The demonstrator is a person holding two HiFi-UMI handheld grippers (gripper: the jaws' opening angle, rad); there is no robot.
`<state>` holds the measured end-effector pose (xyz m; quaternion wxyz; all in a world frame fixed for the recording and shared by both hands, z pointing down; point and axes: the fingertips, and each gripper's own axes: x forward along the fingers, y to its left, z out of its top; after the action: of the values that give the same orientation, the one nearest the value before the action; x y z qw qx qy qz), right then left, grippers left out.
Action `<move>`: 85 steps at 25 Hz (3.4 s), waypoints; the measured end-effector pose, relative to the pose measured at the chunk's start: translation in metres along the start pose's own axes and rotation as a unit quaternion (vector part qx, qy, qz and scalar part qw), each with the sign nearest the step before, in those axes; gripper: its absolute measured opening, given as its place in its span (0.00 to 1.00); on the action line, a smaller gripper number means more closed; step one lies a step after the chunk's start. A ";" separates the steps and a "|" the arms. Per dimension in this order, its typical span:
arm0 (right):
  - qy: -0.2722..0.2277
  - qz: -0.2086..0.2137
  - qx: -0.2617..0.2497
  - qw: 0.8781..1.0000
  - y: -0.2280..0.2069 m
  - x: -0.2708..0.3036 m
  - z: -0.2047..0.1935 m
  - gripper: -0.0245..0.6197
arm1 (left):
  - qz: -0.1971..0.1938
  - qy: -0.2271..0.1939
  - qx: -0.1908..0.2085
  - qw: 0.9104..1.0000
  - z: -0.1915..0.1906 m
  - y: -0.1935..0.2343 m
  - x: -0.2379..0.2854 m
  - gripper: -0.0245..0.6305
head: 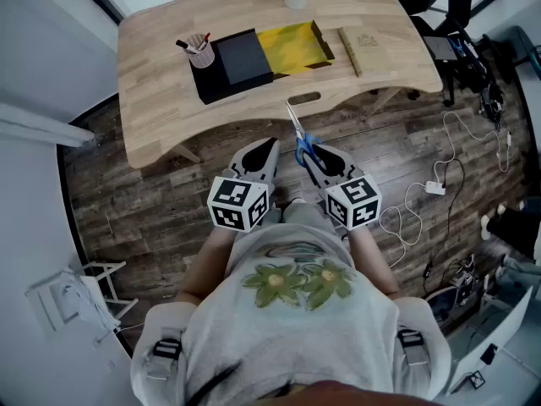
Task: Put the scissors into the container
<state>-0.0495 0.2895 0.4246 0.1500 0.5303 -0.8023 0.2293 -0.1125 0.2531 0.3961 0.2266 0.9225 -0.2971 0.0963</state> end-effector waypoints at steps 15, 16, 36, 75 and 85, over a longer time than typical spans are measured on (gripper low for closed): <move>-0.020 -0.030 0.009 0.999 -0.001 0.003 0.003 0.17 | -0.022 0.006 0.019 1.000 0.002 0.010 0.000 0.05; -0.020 -0.031 0.010 0.999 -0.004 0.004 0.004 0.17 | -0.022 0.008 0.019 1.000 0.002 0.011 0.001 0.05; -0.018 -0.009 0.014 1.000 -0.105 0.071 0.067 0.17 | 0.009 0.010 -0.006 1.000 0.049 0.067 0.101 0.05; -0.009 0.051 -0.015 0.999 -0.203 0.160 0.129 0.17 | 0.080 0.020 -0.014 0.996 0.094 0.124 0.190 0.05; 0.002 0.076 -0.035 0.996 -0.225 0.183 0.139 0.17 | 0.103 0.021 -0.030 0.994 0.096 0.140 0.211 0.05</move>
<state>0.0860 -0.0013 0.4424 0.1523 0.4614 -0.8476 0.2132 -0.0213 -0.0002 0.4284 0.2488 0.8778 -0.3884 0.1293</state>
